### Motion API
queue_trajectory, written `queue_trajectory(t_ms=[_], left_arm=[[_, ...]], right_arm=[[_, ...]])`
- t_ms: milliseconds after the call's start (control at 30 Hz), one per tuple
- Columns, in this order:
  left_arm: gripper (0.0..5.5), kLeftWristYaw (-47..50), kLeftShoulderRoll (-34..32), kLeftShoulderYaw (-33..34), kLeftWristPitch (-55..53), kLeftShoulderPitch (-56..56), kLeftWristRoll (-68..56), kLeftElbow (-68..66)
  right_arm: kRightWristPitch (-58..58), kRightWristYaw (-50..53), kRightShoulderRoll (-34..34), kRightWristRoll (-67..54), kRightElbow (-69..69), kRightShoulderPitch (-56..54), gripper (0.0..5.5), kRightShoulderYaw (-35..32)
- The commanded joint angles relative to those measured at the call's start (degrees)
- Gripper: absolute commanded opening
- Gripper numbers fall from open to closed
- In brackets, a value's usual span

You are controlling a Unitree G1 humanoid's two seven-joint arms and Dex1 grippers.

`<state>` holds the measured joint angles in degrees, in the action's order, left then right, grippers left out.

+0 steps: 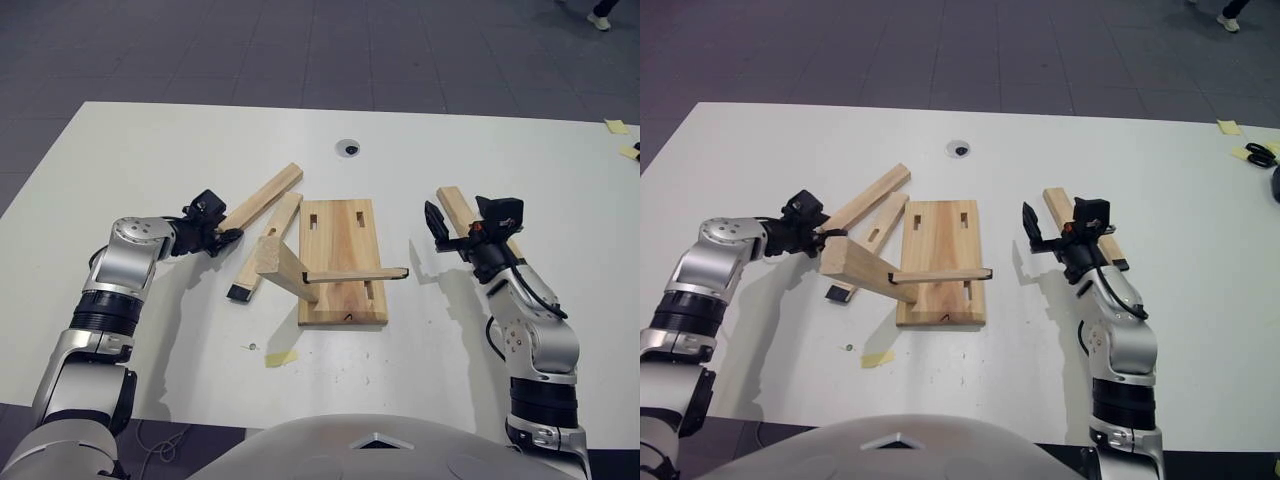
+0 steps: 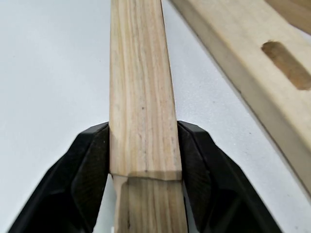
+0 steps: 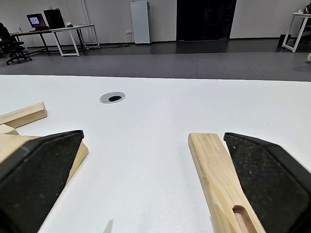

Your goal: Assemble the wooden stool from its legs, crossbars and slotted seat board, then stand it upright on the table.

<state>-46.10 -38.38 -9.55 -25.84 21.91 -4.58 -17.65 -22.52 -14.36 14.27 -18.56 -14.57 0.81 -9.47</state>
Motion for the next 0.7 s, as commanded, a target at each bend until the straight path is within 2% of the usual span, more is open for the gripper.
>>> queue_trajectory(t_ms=[33,100,233,333,433,533,633,700], left_arm=[[2.08,-0.5,-0.3,2.6,-5.9,-3.9,-2.4,4.0],[2.08,1.2,0.7,8.1,-10.3,-2.2,-6.6,7.2],[2.05,7.1,8.5,25.1,-29.6,11.2,-27.1,16.1],[2.05,8.8,16.3,34.5,-45.2,17.7,-50.3,18.6],[2.05,8.4,19.5,35.6,-55.3,16.6,-60.9,16.8],[2.05,16.7,22.6,37.5,-57.8,13.9,-75.9,13.8],[2.05,26.9,18.9,28.2,-50.8,6.3,-101.0,16.8],[2.05,30.0,19.8,26.2,-48.3,4.9,-107.6,16.9]], right_arm=[[0.9,0.5,-0.4,0.7,0.4,0.2,5.4,0.0],[1.3,0.2,-0.4,0.6,0.9,0.0,5.4,-0.2],[1.4,-2.6,0.3,-3.7,2.6,-3.0,5.4,-3.4],[-5.4,-8.1,0.0,-19.4,4.9,-9.9,5.4,-9.3],[-15.2,-14.8,0.8,-39.0,6.3,-16.0,5.4,-12.8],[-23.3,-18.9,0.3,-56.4,7.0,-21.6,5.4,-13.1],[-27.0,-22.8,0.1,-63.5,5.3,-24.7,5.4,-10.1],[-28.1,-25.1,0.5,-64.6,5.3,-26.2,5.4,-8.5]])
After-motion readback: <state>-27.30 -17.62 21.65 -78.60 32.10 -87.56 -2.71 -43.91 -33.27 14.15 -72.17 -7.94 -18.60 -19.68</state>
